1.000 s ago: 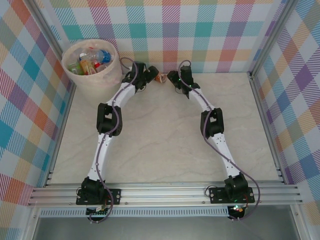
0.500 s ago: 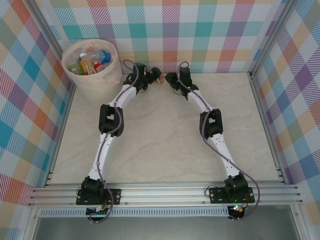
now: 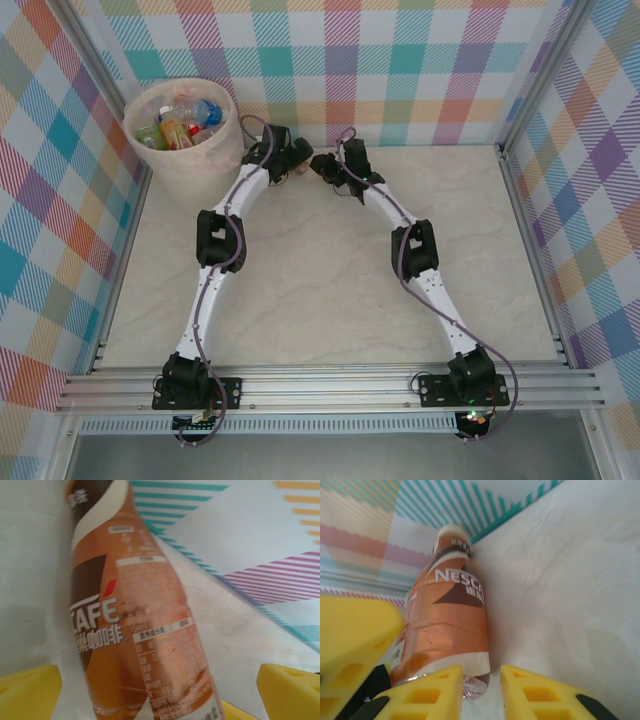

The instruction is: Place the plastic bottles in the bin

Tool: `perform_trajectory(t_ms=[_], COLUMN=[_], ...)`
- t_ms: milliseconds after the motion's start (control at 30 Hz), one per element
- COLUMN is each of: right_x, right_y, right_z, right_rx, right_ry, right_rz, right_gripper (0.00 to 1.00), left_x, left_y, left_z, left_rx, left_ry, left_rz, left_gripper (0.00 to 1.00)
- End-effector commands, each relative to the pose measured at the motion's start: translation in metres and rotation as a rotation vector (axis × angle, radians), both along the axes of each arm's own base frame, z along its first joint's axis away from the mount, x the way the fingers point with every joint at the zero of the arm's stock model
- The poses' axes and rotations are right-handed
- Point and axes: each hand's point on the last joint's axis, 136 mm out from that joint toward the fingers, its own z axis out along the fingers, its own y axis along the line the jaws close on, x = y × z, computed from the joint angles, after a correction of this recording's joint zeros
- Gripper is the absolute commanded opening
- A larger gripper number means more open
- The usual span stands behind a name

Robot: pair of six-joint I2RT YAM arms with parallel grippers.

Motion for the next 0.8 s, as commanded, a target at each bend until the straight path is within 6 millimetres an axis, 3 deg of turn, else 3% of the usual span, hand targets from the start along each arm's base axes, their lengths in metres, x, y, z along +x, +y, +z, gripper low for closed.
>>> perform_trajectory(t_ms=[0,100,233,467,633,767], right_x=[-0.02,-0.028,-0.034,-0.055,-0.075,-0.092], right_y=[0.027,0.035,0.033,0.014,-0.002,-0.02], right_z=[0.038,0.046,0.064,0.109,0.131,0.144], right_rx=[0.017,0.013,-0.039,-0.126,-0.177,-0.204], right_ry=[-0.074,-0.092,-0.123,-0.207,-0.233,-0.257], right_rz=[0.114,0.151,0.171,0.164,0.144,0.099], right_gripper=[0.27,0.27,0.3,0.42,0.52,0.59], left_x=[-0.011,-0.015,-0.02,-0.013,-0.012,-0.014], left_y=[0.022,0.026,0.04,0.046,0.051,0.042], left_z=[-0.006,-0.007,-0.01,-0.018,-0.017,-0.008], left_rx=[0.103,0.138,0.214,0.205,0.244,0.234], left_ry=[0.06,0.077,0.103,0.086,0.077,0.061], left_rz=[0.016,0.011,0.027,-0.033,-0.048,-0.11], left_gripper=[1.0,0.99,0.89,0.72,0.62,0.53])
